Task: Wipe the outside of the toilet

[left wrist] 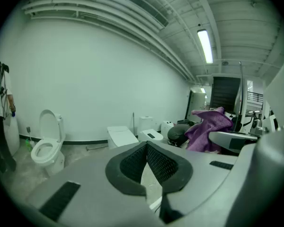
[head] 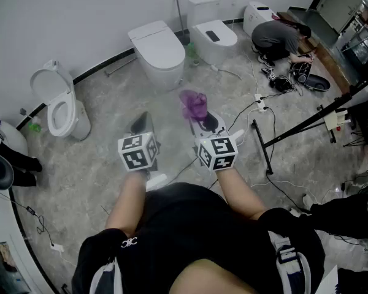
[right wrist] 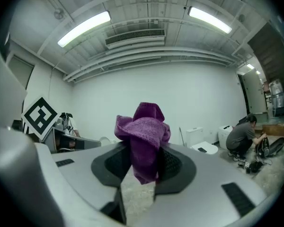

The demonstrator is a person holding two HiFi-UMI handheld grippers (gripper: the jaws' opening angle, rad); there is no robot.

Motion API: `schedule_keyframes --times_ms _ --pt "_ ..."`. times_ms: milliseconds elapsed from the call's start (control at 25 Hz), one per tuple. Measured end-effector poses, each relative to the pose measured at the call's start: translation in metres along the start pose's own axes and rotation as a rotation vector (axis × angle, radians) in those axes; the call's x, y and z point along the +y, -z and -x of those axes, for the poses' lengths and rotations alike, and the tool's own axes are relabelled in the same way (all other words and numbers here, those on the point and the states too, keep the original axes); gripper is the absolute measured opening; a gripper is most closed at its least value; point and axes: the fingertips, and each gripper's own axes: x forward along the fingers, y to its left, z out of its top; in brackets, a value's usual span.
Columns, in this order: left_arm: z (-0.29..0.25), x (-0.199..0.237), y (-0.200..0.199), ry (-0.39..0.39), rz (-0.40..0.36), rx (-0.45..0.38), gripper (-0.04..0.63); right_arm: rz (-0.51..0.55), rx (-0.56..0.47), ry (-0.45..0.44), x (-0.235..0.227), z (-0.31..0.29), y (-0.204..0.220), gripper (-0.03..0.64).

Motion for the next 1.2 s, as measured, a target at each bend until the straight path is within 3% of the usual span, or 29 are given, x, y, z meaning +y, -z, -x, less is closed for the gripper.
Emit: schedule_keyframes --times_ms 440,1200 --pt "0.003 0.028 0.007 0.005 0.014 0.025 0.008 -0.007 -0.021 -0.013 0.027 -0.007 0.001 0.132" --pt "-0.012 0.104 -0.020 0.069 -0.017 -0.002 0.008 0.040 -0.053 0.080 0.078 -0.079 -0.013 0.133"
